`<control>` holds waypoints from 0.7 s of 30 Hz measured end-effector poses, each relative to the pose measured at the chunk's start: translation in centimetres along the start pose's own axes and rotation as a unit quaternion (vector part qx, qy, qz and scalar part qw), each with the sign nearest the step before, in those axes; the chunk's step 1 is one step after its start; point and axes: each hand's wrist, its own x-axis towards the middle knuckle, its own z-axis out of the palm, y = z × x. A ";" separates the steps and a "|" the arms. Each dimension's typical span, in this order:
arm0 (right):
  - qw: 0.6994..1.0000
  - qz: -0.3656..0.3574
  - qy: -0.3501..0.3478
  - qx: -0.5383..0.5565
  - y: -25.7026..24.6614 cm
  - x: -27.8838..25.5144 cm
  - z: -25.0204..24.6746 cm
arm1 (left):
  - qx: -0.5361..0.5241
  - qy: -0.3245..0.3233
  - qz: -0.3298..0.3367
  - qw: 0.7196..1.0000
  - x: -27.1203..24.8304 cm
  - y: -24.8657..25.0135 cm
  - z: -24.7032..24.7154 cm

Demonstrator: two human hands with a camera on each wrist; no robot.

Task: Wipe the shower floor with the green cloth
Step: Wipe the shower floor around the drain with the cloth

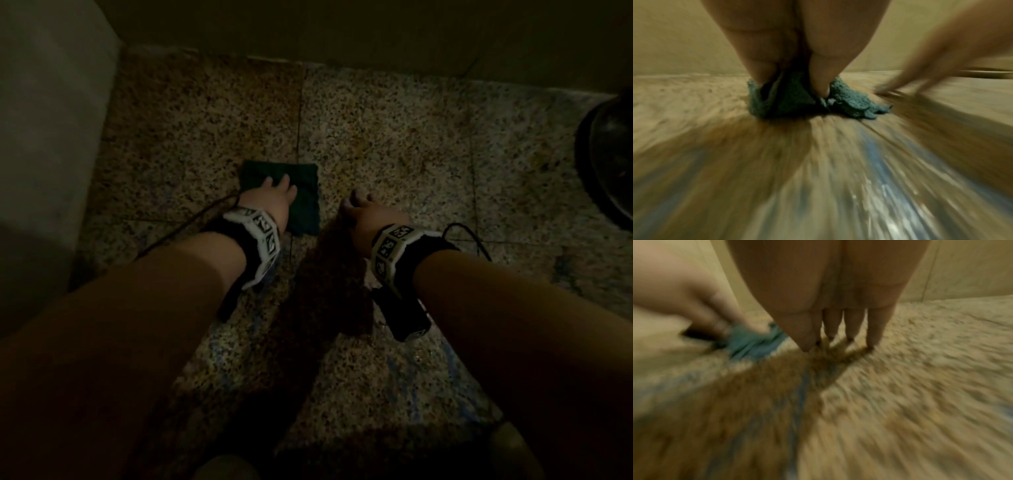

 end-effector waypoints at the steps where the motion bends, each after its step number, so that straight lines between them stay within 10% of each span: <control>1: 1.000 0.011 0.004 0.000 -0.1 0.0 -0.2 | 0.002 -0.007 0.013 1.000 -0.6 -0.1 0.8; 7: 0.997 -0.009 0.076 0.003 -1.6 0.8 -1.7 | -0.051 0.013 0.046 0.998 -3.8 -2.4 6.2; 21: 0.996 0.012 -0.060 -0.069 -3.6 0.5 -2.5 | -0.037 0.010 -0.032 0.999 1.4 -3.7 -0.3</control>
